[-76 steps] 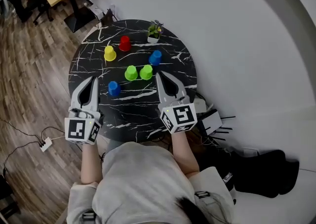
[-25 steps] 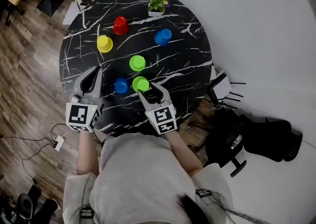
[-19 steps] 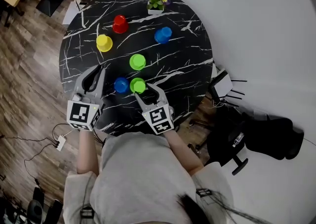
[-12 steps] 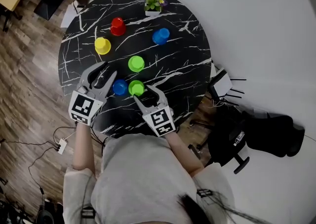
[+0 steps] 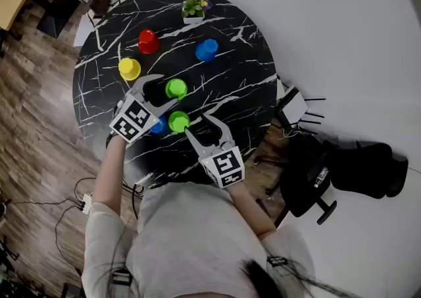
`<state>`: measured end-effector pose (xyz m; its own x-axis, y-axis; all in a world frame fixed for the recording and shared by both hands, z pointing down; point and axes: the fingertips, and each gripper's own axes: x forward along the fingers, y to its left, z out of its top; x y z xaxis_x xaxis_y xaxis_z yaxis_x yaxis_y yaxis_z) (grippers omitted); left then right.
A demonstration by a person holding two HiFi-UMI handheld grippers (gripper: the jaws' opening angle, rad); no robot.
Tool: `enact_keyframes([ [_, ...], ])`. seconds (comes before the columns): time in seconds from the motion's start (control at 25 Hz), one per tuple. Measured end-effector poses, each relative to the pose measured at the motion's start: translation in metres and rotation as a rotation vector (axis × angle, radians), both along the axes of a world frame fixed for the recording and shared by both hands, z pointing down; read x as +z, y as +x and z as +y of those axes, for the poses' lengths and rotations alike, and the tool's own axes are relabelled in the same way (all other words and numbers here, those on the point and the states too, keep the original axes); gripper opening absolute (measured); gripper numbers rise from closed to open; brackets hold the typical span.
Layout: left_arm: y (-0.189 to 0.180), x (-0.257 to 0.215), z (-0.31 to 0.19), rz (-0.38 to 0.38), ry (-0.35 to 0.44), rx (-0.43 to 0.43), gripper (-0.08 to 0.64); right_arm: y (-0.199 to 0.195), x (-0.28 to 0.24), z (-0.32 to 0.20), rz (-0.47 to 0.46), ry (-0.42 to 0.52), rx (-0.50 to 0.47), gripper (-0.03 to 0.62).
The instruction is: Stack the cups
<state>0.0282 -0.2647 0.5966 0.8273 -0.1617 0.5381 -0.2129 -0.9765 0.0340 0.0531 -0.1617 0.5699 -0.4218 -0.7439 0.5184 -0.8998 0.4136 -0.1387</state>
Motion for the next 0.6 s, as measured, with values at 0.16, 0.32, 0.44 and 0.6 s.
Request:
enact_keyframes([
  [0.16, 0.014, 0.019, 0.006, -0.048, -0.025, 0.053, 0.301, 0.005, 0.0, 0.004, -0.01, -0.014, 0.029, 0.204],
  [0.32, 0.013, 0.034, 0.005, -0.124, -0.022, 0.046, 0.261, 0.009, -0.004, 0.003, -0.02, -0.002, 0.06, 0.204],
  [0.44, 0.01, 0.029, 0.001, -0.107, -0.02, 0.019, 0.258, 0.01, -0.009, 0.002, -0.032, 0.014, 0.07, 0.204],
  [0.6, -0.004, 0.003, -0.008, -0.046, 0.001, -0.07, 0.258, 0.008, -0.019, -0.001, -0.047, 0.033, 0.041, 0.202],
])
